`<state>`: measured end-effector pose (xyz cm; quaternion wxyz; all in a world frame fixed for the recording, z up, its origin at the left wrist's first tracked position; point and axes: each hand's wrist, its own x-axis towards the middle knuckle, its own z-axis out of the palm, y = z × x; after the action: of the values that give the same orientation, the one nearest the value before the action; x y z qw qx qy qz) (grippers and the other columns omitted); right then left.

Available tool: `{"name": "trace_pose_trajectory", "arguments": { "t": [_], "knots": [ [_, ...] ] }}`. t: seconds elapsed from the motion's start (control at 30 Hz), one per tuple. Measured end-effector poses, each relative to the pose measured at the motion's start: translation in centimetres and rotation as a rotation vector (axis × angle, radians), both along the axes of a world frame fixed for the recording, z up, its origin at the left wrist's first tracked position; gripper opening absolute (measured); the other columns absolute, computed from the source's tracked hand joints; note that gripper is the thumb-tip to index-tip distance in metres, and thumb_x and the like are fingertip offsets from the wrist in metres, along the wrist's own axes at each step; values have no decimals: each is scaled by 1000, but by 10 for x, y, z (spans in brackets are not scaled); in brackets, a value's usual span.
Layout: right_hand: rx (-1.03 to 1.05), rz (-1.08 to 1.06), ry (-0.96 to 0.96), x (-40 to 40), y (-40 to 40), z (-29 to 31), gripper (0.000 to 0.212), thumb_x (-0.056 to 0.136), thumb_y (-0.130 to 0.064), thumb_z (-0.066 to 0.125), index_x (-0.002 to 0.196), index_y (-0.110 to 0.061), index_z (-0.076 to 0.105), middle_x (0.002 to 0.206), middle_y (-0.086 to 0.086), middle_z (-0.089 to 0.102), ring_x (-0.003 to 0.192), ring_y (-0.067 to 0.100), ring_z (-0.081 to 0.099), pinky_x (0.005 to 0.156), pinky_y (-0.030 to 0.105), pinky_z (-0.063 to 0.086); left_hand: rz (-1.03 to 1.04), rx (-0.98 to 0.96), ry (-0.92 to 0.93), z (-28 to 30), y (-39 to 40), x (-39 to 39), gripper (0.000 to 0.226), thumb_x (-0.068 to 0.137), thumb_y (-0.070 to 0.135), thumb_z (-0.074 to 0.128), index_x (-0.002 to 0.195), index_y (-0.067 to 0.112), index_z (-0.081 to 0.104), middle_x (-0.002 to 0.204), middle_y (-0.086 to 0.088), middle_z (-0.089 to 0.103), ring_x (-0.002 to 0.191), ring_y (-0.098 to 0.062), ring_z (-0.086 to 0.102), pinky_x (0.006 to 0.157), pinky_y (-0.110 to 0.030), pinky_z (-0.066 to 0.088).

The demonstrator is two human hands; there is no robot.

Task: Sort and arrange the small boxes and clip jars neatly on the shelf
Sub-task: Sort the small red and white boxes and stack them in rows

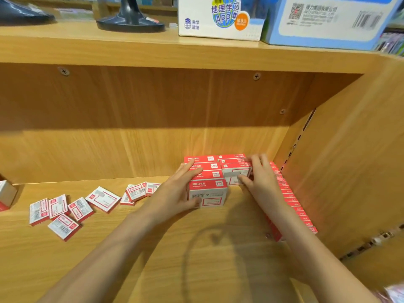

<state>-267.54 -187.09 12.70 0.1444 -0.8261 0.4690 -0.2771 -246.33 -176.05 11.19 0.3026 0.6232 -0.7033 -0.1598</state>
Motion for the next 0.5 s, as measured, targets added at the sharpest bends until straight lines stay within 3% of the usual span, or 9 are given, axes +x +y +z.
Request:
{"name": "trace_pose_trajectory", "arguments": {
  "t": [0.13, 0.23, 0.33, 0.43, 0.5],
  "knots": [
    [14, 19, -36, 0, 0, -2, 39, 79, -11, 66, 112, -5, 48, 110, 9, 45, 99, 21, 50, 83, 26, 42, 2, -23, 4, -1, 0, 0, 73, 80, 26, 69, 140, 33, 27, 148, 20, 5, 141, -9, 6, 112, -23, 14],
    [42, 36, -56, -6, 2, 1, 42, 78, -4, 64, 117, -6, 48, 112, 7, 43, 102, 22, 53, 90, 38, 47, -1, -16, 0, -1, 1, 0, 74, 81, 27, 67, 142, 31, 25, 150, 17, 4, 142, -11, 7, 115, -30, 16],
    [-39, -1, 6, -9, 9, 7, 40, 80, -6, 62, 119, -7, 50, 115, 8, 46, 107, 24, 50, 89, 27, 39, -8, -47, -2, -3, 4, 2, 77, 79, 43, 65, 143, 29, 24, 152, 11, 9, 141, -9, 12, 115, -34, 20],
    [-164, -17, -18, -2, 22, 22, 34, 82, -5, 59, 115, -5, 52, 112, 10, 48, 106, 24, 48, 85, 22, 31, 59, -136, 43, 0, 14, 8, 81, 76, 70, 44, 141, 24, 32, 147, 13, 18, 140, -4, 9, 113, -22, 11],
    [-189, 22, -153, 16, 42, 33, 28, 84, -2, 54, 112, -6, 53, 108, 5, 47, 99, 15, 48, 83, 20, 34, 159, -192, 55, 0, 25, 19, 71, 79, 64, 37, 134, 19, 44, 143, 12, 28, 138, -4, 14, 110, -18, 12]
  ]
}}
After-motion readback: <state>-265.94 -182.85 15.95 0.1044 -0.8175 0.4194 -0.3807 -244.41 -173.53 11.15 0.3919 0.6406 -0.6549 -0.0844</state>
